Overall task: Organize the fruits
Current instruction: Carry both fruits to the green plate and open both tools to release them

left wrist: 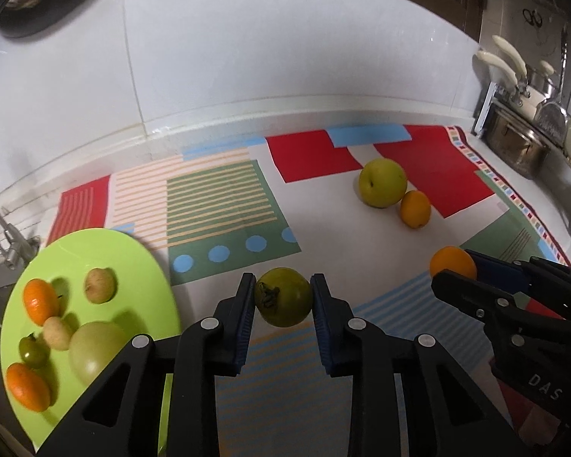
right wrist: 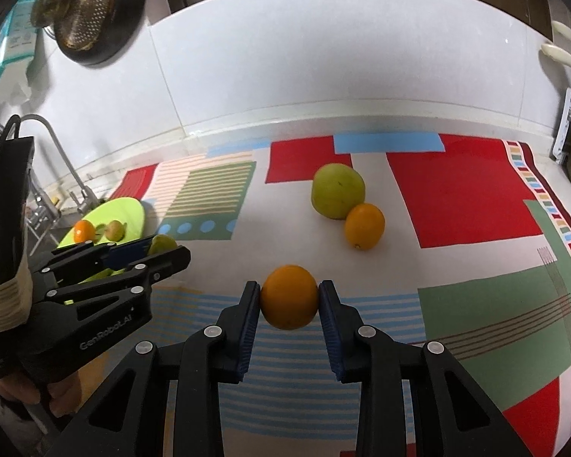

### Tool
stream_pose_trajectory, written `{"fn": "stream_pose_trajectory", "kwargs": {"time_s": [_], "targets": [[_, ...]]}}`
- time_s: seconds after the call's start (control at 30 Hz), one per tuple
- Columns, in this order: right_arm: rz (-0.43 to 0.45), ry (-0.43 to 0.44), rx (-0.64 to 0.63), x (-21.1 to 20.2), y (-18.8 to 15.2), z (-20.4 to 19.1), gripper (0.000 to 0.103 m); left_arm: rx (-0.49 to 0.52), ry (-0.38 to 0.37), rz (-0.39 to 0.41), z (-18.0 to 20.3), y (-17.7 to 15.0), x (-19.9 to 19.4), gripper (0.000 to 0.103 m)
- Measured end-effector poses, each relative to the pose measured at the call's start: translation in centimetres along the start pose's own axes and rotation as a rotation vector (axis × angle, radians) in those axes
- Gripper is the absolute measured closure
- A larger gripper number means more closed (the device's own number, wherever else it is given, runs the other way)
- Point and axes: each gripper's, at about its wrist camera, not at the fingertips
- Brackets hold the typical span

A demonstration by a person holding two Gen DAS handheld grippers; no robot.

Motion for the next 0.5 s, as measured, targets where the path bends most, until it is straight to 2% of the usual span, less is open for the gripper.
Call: {"fn": "stream_pose_trajectory", "kwargs": {"time_s": [0.5], "targets": [[0.067,0.065,-0.048,-5.1,-0.5,-2.2,0.07,-0.033,0.054,0.075,0.7,-3.1,-6.7,0.074]]}}
Point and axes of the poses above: each gripper's, at about its wrist camera, not at the fingertips, and x roughly the way its jaws point, z to its right, y to its top, and after that the axes turned 15 degrees about -y, right-handed
